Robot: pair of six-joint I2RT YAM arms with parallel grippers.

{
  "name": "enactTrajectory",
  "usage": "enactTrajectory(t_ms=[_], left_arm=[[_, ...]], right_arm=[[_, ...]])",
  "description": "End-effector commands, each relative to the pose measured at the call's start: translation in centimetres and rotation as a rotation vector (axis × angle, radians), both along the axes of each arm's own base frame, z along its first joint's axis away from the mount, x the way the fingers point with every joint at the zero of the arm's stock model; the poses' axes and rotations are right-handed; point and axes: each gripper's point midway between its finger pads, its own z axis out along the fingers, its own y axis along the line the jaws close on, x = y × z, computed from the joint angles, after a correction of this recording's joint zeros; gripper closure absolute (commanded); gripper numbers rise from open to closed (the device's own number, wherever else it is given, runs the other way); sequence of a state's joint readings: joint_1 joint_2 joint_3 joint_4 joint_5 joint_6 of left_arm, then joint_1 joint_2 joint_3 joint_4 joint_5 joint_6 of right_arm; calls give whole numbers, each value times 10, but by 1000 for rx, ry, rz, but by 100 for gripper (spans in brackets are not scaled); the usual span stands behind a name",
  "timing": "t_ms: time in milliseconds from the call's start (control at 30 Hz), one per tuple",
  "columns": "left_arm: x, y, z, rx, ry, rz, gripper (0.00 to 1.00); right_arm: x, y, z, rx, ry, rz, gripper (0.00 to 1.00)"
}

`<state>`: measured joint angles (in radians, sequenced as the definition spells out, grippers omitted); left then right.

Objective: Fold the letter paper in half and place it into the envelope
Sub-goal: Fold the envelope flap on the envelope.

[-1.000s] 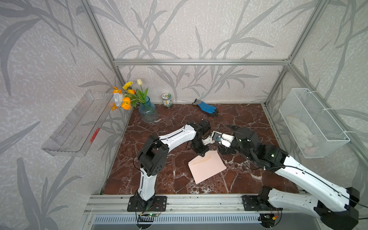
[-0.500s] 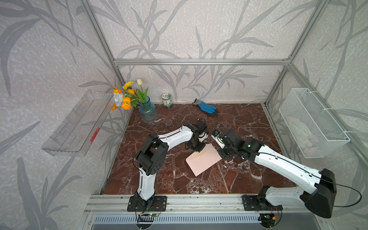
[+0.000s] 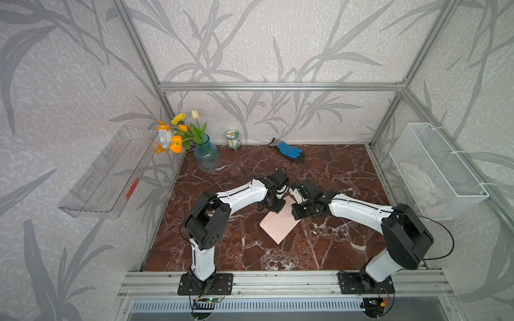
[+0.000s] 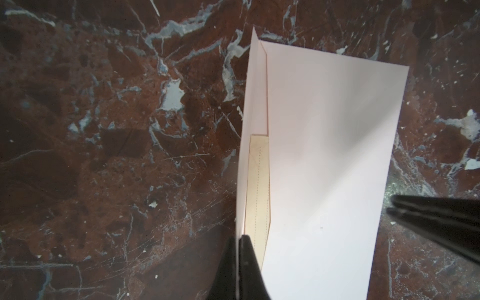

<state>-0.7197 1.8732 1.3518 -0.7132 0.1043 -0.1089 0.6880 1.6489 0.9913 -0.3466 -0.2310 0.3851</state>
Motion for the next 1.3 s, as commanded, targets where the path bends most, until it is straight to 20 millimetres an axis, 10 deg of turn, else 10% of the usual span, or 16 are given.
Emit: enactTrajectory(t_ms=[0, 300, 667, 1267], left_arm=[[1, -1, 13, -7, -45, 5, 100], [-10, -10, 12, 27, -63, -49, 95], [-25, -7, -2, 71, -38, -35, 95], [-49, -60, 1, -67, 66, -109, 64]], right_arm=[[2, 21, 4, 78, 49, 19, 100], [10, -3, -43, -53, 120, -63, 100], [30, -42, -41, -67, 142, -232, 100], [20, -41, -70, -72, 238, -247, 100]])
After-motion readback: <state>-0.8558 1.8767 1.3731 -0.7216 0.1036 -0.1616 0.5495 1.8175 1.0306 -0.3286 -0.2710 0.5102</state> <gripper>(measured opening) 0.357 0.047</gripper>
